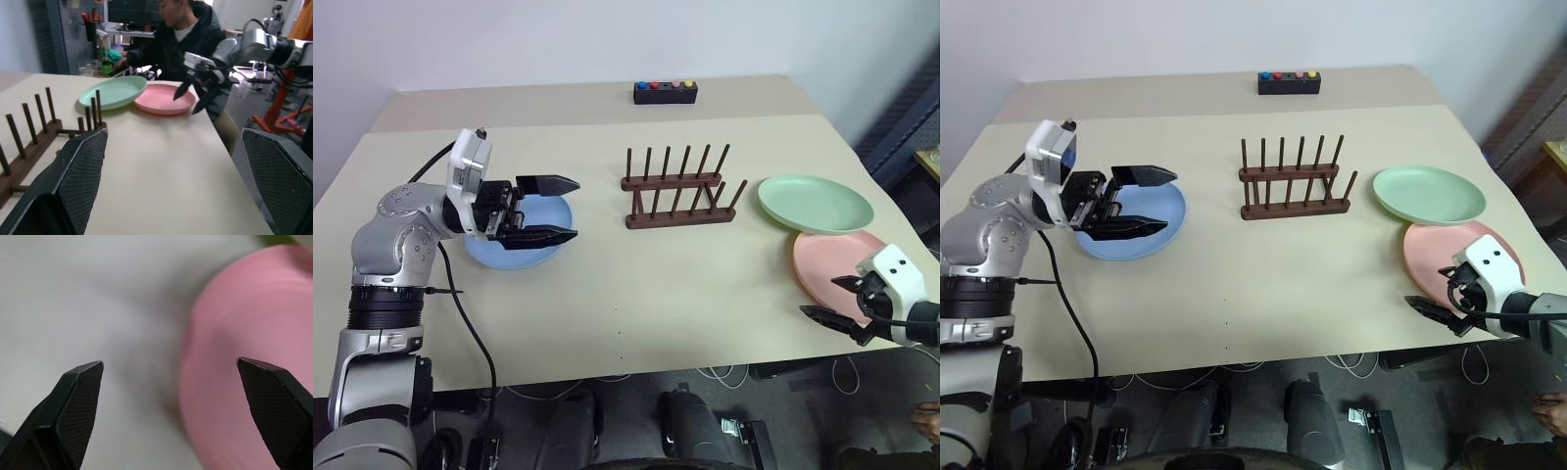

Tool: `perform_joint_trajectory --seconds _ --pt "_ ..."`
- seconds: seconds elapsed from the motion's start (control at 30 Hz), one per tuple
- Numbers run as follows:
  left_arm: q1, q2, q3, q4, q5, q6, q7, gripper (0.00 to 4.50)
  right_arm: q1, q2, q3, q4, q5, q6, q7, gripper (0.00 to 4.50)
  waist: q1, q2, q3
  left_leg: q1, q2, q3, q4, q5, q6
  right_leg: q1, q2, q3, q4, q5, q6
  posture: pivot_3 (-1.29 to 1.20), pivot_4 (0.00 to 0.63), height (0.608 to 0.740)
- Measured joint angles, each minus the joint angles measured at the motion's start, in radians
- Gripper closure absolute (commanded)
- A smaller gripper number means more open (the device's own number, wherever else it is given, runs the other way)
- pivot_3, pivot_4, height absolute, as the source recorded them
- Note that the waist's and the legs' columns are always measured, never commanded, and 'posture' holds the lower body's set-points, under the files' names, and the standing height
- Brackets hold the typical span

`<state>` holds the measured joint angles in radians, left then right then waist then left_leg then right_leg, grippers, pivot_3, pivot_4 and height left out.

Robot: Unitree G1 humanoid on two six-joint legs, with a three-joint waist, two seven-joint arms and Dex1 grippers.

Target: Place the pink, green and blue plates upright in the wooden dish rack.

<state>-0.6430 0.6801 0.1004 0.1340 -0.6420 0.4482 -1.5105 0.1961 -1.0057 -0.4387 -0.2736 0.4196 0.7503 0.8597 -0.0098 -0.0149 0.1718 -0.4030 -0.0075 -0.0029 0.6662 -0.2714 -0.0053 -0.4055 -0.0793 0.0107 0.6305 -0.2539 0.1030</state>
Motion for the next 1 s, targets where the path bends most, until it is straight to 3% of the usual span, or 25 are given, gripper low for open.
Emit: perform_joint_trajectory --seconds 0.2,0.23,0.3,0.37,0.53,0.73,1.0 --pt "0.015 0.000 -0.008 -0.026 0.006 -0.024 0.001 0.00 0.001 -0.001 0.025 0.031 -0.041 0.007 -0.003 0.03 0.001 0.000 0.000 0.000 0.000 0.000 0.000 0.000 0.000 0.000 0.000 0.000 0.000 0.000 0.000 0.00 0.150 0.740" --pt "0.015 0.000 -0.010 -0.029 0.007 -0.026 0.002 0.00 0.001 -0.002 0.035 0.040 -0.052 0.005 -0.004 0.27 0.001 0.000 0.000 0.000 0.000 0.000 0.000 0.000 0.000 0.000 0.000 0.000 0.000 0.000 0.000 0.00 0.150 0.740" --pt "0.020 0.000 -0.010 -0.037 0.010 -0.028 0.006 0.00 0.001 -0.002 0.050 0.059 -0.065 0.004 -0.009 0.88 0.001 0.000 0.000 0.000 0.000 0.000 0.000 0.000 0.000 0.000 0.000 0.000 0.000 0.000 0.000 0.00 0.150 0.740" --pt "0.026 0.000 -0.015 -0.041 0.013 -0.031 0.008 0.00 0.000 -0.002 0.063 0.069 -0.082 0.002 -0.011 1.77 0.000 0.000 0.000 0.000 0.000 0.000 0.000 0.000 0.000 0.000 0.000 0.000 0.000 0.000 0.000 0.00 0.150 0.740" --pt "0.038 0.000 -0.029 -0.045 0.022 -0.045 0.008 0.00 -0.014 -0.003 0.083 0.081 -0.115 -0.021 -0.021 4.31 -0.001 0.000 0.000 0.000 0.000 0.000 0.000 0.000 0.000 0.000 0.000 0.000 0.000 0.000 0.000 0.00 0.150 0.740" --pt "0.041 -0.001 -0.043 -0.045 0.023 -0.048 0.009 0.00 -0.015 -0.016 0.080 0.080 -0.142 -0.040 -0.022 4.41 0.009 -0.001 0.000 0.000 0.000 0.000 0.000 0.000 0.000 0.001 0.000 0.000 0.000 0.000 0.000 0.00 0.150 0.740" --pt "0.041 -0.003 -0.047 -0.039 0.024 -0.067 0.013 0.00 0.045 -0.094 -0.015 -0.019 -0.078 0.038 0.105 4.41 0.020 -0.001 0.000 0.000 0.001 0.000 0.000 0.000 0.000 0.001 0.001 0.000 0.000 0.000 0.000 0.00 0.150 0.740"
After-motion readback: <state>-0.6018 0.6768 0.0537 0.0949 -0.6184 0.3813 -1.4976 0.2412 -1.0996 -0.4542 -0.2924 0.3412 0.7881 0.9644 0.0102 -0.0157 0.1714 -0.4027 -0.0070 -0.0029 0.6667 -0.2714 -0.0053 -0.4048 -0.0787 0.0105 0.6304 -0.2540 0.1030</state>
